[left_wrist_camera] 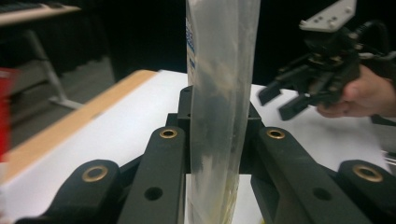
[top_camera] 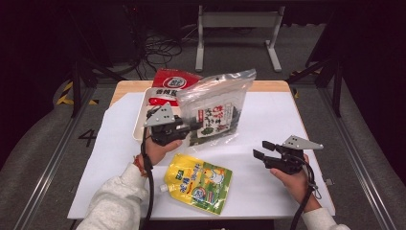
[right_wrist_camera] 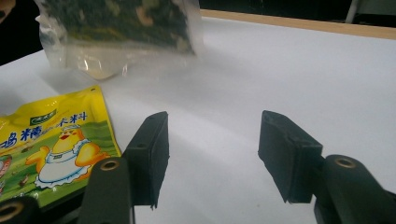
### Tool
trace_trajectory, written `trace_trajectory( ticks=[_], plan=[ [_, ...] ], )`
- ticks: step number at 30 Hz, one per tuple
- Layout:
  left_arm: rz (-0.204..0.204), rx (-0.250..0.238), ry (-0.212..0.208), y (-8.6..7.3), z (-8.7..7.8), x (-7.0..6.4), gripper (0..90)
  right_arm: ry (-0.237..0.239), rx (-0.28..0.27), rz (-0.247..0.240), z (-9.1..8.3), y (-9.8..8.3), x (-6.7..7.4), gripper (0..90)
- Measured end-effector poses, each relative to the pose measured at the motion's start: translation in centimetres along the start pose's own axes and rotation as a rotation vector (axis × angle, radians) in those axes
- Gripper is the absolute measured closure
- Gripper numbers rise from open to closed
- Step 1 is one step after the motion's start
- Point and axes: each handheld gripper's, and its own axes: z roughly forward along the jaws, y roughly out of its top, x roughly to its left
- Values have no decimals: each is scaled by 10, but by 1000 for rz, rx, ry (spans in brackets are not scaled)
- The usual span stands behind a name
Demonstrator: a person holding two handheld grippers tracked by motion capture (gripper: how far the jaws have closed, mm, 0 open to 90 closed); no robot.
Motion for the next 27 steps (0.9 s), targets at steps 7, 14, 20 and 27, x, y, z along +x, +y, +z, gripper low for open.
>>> trace_trajectory(
  ticks=[7,14,20,27],
  plan=[
    [29,-7,86,-2,-25,16,790,-1,4,3,2,-1,0,415],
    [-1,-69,132,-7,-42,34,788,-1,8,10,2,-2,-1,406],
    [12,-94,217,-7,-61,44,788,-5,18,25,5,-4,-2,397],
    [2,-74,296,-21,-69,63,787,3,27,22,8,-6,0,389]
  ],
)
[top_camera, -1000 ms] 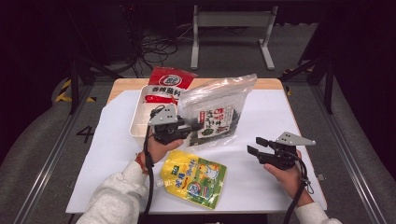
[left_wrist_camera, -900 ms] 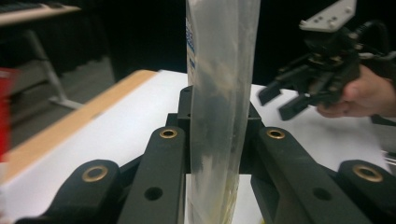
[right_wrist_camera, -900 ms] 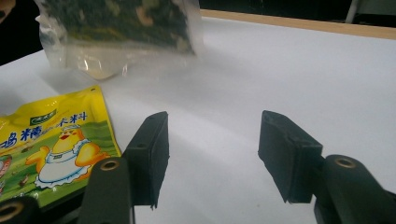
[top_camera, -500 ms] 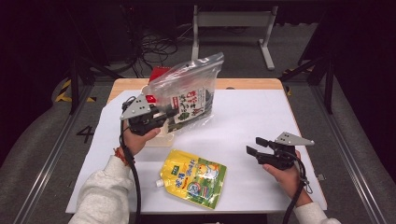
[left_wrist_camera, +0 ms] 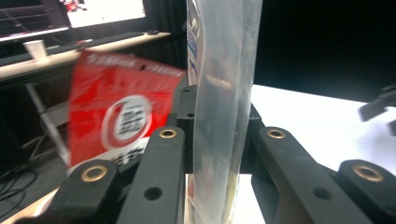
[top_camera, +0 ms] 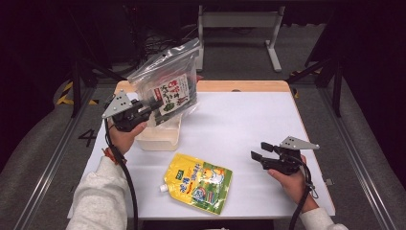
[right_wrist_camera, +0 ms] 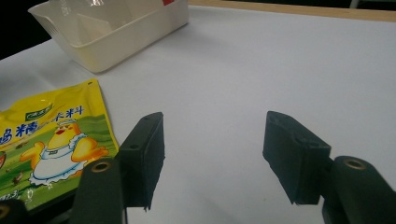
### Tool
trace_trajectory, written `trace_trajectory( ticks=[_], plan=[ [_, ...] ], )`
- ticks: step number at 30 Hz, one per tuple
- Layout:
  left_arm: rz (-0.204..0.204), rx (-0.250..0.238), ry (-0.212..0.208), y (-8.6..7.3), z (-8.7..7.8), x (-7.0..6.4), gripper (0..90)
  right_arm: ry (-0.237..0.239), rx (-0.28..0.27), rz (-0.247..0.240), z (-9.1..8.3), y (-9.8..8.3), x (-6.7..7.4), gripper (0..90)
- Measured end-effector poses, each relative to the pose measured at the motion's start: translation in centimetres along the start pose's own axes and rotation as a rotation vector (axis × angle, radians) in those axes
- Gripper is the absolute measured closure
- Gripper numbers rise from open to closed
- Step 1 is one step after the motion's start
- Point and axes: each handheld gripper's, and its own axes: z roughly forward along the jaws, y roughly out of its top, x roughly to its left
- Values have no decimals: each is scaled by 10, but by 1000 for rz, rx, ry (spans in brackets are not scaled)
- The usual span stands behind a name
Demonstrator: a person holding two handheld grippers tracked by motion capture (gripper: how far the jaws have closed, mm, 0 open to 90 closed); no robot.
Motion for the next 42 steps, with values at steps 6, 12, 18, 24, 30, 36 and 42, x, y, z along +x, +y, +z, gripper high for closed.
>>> trace_trajectory(
  ticks=[6,12,18,24,30,36,42],
  plan=[
    [48,46,69,-8,-3,11,787,8,8,4,2,-1,0,382],
    [65,84,77,-18,-1,19,786,14,12,4,3,-2,1,373],
    [98,113,63,-23,0,24,786,16,19,2,4,-2,2,365],
    [80,144,16,-25,-7,30,789,17,28,5,5,-3,2,356],
    [59,153,16,-32,-14,39,788,15,32,9,5,-4,2,347],
    [108,199,38,-31,0,28,790,19,41,-2,8,-4,5,341],
    [59,157,26,-40,6,30,789,25,48,-6,9,-4,6,337]
  ],
)
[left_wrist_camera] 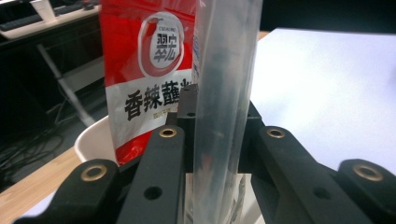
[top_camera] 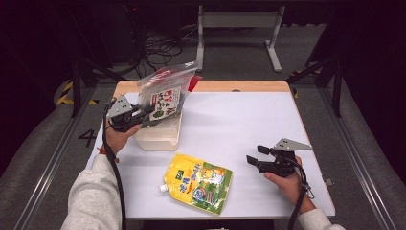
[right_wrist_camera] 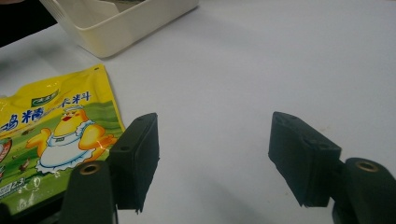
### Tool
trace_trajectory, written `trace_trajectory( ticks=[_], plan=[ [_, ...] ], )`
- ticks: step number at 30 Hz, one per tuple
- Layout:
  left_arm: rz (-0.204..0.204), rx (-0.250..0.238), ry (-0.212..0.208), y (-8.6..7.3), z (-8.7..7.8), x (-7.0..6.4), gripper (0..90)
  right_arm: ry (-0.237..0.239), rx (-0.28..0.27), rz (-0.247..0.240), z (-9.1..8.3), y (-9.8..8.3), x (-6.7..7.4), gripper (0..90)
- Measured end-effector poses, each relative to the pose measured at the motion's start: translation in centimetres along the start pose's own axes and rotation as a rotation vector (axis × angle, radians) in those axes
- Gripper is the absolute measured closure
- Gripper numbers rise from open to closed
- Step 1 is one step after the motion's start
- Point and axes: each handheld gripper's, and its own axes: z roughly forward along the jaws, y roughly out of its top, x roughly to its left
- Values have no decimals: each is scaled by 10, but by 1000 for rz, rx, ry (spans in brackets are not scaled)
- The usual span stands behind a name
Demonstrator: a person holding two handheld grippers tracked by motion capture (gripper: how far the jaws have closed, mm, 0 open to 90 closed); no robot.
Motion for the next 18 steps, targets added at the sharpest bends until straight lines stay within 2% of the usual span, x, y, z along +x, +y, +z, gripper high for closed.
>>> trace_trajectory(
  ticks=[3,4,6,8,10,12,15,18],
  plan=[
    [-4,1,34,-2,-1,0,762,0,1,2,1,-1,-1,331],
    [-8,32,48,-4,-2,1,736,0,2,2,1,-1,-1,328],
    [0,45,43,-9,-4,1,705,2,4,3,1,-1,-1,327],
    [6,81,26,-13,-7,2,685,2,4,1,1,-1,-1,325],
    [28,113,42,-17,-10,-1,671,5,4,3,1,0,-1,324],
    [39,121,41,-20,-13,-1,670,6,5,3,1,0,-1,324],
    [27,126,24,-22,-15,0,708,7,10,5,1,0,-1,318],
    [56,151,33,-21,-8,-4,748,10,15,1,2,0,0,317]
  ],
)
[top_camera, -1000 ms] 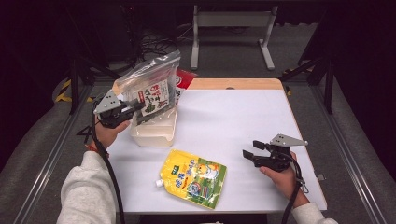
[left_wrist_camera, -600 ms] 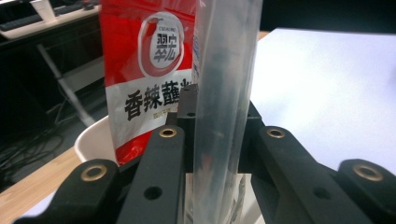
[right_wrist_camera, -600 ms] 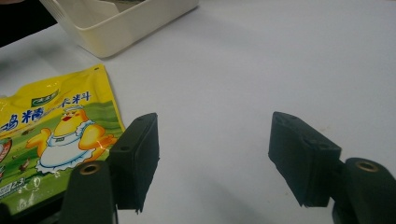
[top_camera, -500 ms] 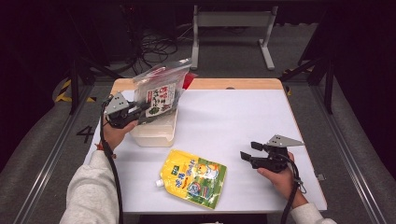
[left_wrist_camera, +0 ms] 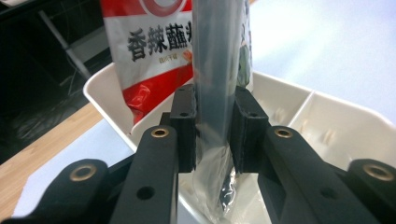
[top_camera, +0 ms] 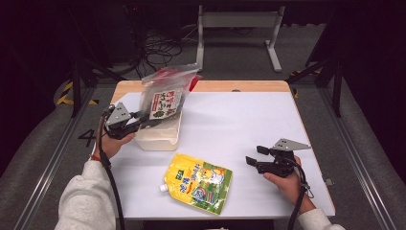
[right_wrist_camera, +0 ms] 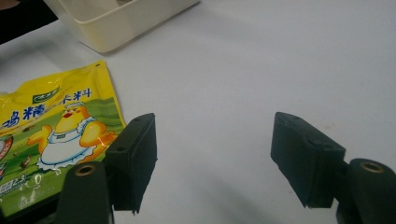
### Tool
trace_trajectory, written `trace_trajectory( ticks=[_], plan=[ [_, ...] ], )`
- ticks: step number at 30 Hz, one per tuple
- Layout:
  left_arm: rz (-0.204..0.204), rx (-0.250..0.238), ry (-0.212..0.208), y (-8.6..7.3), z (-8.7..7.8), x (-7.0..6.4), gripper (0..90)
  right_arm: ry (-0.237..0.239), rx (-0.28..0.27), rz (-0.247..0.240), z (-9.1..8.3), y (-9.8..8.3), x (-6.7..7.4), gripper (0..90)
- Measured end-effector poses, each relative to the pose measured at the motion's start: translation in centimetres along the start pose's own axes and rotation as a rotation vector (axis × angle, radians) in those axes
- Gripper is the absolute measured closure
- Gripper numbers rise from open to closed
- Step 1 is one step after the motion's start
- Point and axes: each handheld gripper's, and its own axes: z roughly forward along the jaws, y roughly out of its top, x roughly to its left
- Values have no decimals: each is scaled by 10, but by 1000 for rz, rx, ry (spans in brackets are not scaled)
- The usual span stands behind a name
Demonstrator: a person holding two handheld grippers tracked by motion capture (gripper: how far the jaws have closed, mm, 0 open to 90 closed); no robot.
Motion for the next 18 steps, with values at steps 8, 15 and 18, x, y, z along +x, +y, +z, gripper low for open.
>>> trace_trajectory(
  ticks=[8,15,18],
  plan=[
    [-12,10,13,-2,5,2,755,6,12,-5,3,0,2,316],
    [-22,12,4,-4,8,5,758,10,19,-21,4,0,5,316],
    [-39,11,3,-4,7,5,757,4,24,-27,4,1,5,317]
  ],
)
